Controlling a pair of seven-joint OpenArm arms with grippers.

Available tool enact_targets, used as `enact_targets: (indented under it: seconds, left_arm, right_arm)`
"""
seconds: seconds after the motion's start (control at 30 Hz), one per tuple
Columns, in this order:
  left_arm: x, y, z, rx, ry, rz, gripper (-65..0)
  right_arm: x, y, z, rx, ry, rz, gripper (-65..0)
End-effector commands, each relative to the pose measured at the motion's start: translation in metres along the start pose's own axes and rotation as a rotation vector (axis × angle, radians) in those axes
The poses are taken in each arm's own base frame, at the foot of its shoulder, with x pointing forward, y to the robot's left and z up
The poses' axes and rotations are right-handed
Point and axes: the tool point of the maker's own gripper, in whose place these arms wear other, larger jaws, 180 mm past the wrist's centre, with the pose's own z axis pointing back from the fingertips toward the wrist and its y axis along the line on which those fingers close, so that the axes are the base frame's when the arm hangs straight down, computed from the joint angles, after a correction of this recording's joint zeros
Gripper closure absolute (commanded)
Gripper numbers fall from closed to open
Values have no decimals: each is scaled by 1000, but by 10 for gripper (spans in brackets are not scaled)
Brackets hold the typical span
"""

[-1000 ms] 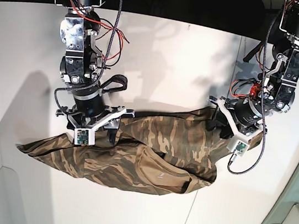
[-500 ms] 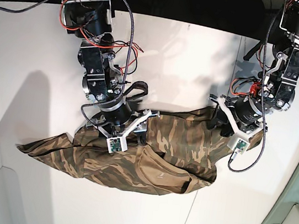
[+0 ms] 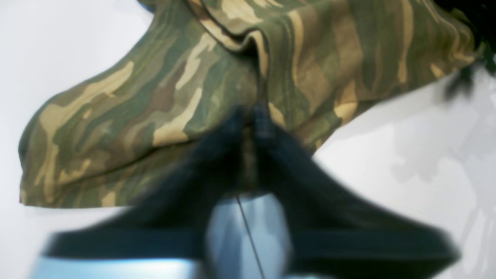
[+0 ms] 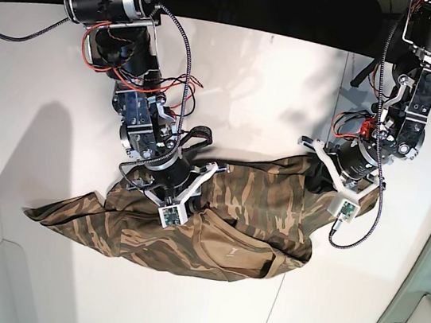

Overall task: Layout the t-shirt on the table in an organized manner, then fold the t-shirt properly
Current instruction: 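Grasp the t-shirt fabric with both grippers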

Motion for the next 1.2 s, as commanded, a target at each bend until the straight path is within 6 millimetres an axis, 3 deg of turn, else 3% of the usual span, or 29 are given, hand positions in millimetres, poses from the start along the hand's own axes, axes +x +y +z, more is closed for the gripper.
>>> enact_targets:
  seconds: [0.0,0.27,0.37,0.47,0.57,0.7,0.83,1.03,1.1,1.17]
  left_arm:
    - [19,2,0,1,-59,3,0]
    - [23,-1,1,-28,-75,-15,0]
    - [24,-2,1,-33,-78,-3,0]
    - [25,-7,1,-61,-84,3,-169]
    - [27,-13,1,-91,-93,12,-263]
    - [34,-17,-2,-93,-110,21,-272]
    - [36,-29,-6,-111,-117,43,-272]
    - [35,-44,-10,-128,-113,75,-288]
    - [34,-40,-12,-93,-107,89,-215]
    - [33,-34,-13,-55,-102,93,-52]
  right_arm:
    - [38,-2,-5,0,-98,14,0]
    - [105,-3,2,21,-235,103,0]
    - [121,-4,6,15,-252,120,0]
    - [127,-5,8,13,-266,124,0]
    - [123,-5,8,12,-256,122,0]
    - [116,-8,7,8,-227,119,0]
    - [101,-9,3,8,-197,83,-258]
    - [56,-7,-11,17,-89,91,-276]
    - [47,-11,-12,-9,-83,105,-268]
    - [41,-18,-12,-46,-74,106,-214]
